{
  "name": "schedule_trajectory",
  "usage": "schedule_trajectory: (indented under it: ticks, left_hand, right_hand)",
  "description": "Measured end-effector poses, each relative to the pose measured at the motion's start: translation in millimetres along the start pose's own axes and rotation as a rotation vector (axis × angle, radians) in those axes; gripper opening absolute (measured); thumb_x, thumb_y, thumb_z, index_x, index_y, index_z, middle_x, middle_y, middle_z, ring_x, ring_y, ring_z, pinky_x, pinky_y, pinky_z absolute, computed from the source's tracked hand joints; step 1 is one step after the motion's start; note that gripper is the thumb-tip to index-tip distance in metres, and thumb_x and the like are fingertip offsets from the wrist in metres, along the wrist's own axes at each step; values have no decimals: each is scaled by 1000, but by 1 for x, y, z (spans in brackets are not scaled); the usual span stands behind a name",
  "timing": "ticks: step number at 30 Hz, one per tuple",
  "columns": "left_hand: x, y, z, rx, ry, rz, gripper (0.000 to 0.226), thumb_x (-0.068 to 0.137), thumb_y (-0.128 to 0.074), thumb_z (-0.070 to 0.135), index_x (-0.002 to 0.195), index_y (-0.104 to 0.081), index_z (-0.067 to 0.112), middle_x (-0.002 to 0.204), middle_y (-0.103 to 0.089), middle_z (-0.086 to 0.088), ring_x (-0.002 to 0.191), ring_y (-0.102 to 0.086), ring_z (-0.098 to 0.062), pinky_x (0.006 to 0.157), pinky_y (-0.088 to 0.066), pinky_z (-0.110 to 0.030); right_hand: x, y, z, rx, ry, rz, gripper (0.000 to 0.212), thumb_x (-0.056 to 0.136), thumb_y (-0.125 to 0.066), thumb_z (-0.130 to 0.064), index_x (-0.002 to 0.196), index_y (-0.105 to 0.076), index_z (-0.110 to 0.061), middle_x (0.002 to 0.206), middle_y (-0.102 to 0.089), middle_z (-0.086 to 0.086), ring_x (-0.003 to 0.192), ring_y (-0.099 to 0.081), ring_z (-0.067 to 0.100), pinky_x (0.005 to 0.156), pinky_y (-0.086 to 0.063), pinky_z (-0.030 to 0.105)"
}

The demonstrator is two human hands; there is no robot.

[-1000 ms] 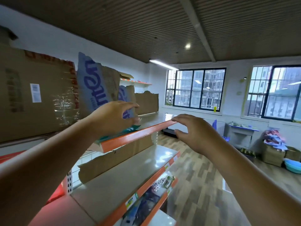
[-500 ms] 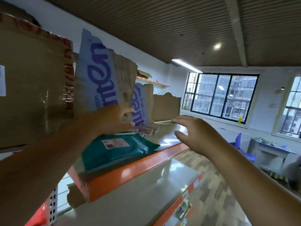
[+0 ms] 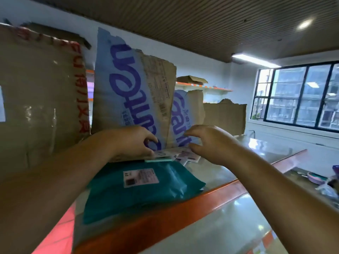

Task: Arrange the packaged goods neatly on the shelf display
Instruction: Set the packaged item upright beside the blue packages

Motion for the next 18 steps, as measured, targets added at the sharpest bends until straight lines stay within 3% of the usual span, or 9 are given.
schedule_trajectory:
  ticks: [3,6,10,13,18]
  left_hand:
    - [7,13,6,51,46,4,47,92,-67,48,137,-56,41,122,-62,14,102,-55,-1,88,-48,-28]
    - [9,22,14,119,125,7,46,93,-66,48,137,-57,41,121,-62,15,103,-56,-4,94,-50,-33]
    - [21,24,33,139,257,1,44,95,-64,45,139,-57,39,124,-62,11,108,-57,-9,99,-50,-38]
    - [42,19,44,175,355,51,42,95,-64,46,136,-60,38,125,-63,12,105,-57,-8,96,-50,-34]
    - [71,0,53,165,420,112,35,98,-62,39,132,-65,32,132,-63,9,112,-58,-12,100,-49,-38]
  right_hand:
    - [30,-14,14,42,81,-53,40,90,-64,-33,130,-63,-36,132,-63,-9,111,-60,15,98,-50,30]
    - [60,-36,24,4,189,-213,41,93,-60,-33,134,-61,-29,132,-62,1,116,-59,23,100,-48,41]
    - [86,-51,41,14,322,-362,52,86,-65,-40,137,-54,-43,140,-56,-7,112,-58,16,97,-50,39]
    - [102,-60,49,-20,405,-467,63,85,-71,-35,141,-45,-48,129,-59,-7,98,-59,13,89,-54,36]
    - [120,-87,44,-125,556,-513,39,83,-68,-41,121,-65,-36,107,-70,-3,95,-68,23,82,-57,42]
Point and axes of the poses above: each hand's wrist, its own x-axis towards the middle knuckle, its own y-axis out of the back of the hand, z = x × y, the point moved 1 cm from there along x, towards the middle knuckle
